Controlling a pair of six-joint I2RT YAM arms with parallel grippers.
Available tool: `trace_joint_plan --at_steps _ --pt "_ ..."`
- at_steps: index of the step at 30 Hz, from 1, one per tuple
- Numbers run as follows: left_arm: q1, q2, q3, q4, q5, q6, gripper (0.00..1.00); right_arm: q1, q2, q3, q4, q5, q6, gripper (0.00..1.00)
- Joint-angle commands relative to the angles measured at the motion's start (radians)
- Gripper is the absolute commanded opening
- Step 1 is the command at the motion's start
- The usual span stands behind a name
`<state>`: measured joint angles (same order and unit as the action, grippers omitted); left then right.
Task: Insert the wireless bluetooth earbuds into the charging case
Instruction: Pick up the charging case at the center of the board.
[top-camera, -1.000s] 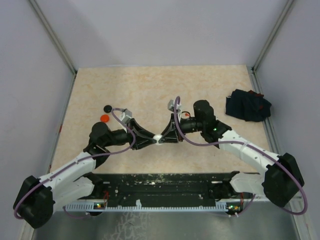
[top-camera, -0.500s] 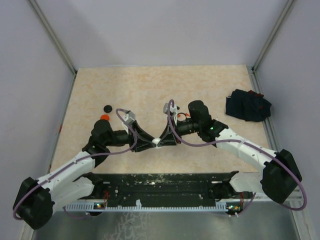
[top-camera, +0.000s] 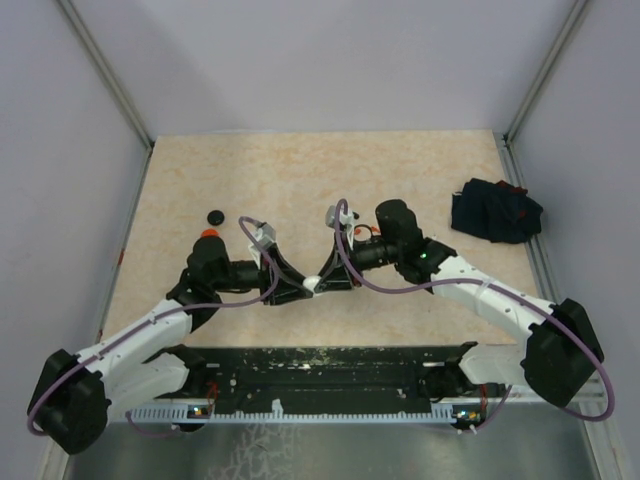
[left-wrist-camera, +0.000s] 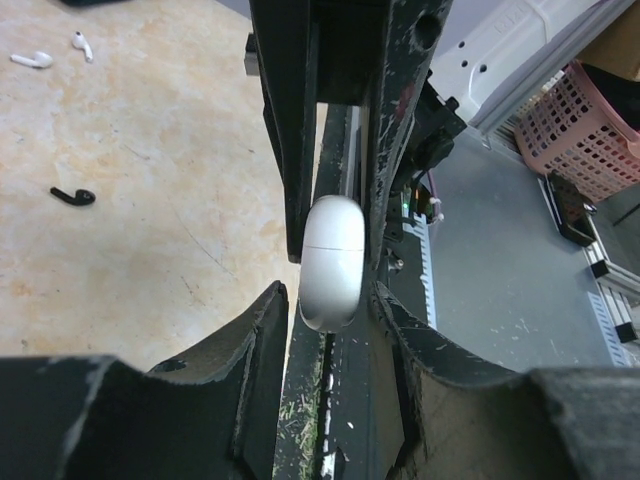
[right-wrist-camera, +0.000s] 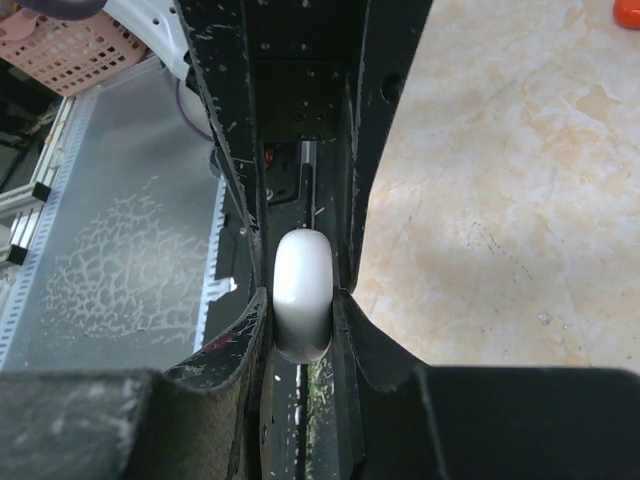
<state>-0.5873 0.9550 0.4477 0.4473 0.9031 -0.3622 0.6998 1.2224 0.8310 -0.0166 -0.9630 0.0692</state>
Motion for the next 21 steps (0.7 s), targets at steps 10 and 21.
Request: trace_joint_plan --at_steps 10,21 --pt "0.004 0.039 0.053 0.010 0.095 0.026 0.21 0.034 0.010 0.084 0.001 -0.025 -0.054 0.00" --pt "0.004 -0.068 0.006 0.007 0.012 0.066 0.00 0.032 -0.059 0.054 0.044 0.020 -0.032 0.26"
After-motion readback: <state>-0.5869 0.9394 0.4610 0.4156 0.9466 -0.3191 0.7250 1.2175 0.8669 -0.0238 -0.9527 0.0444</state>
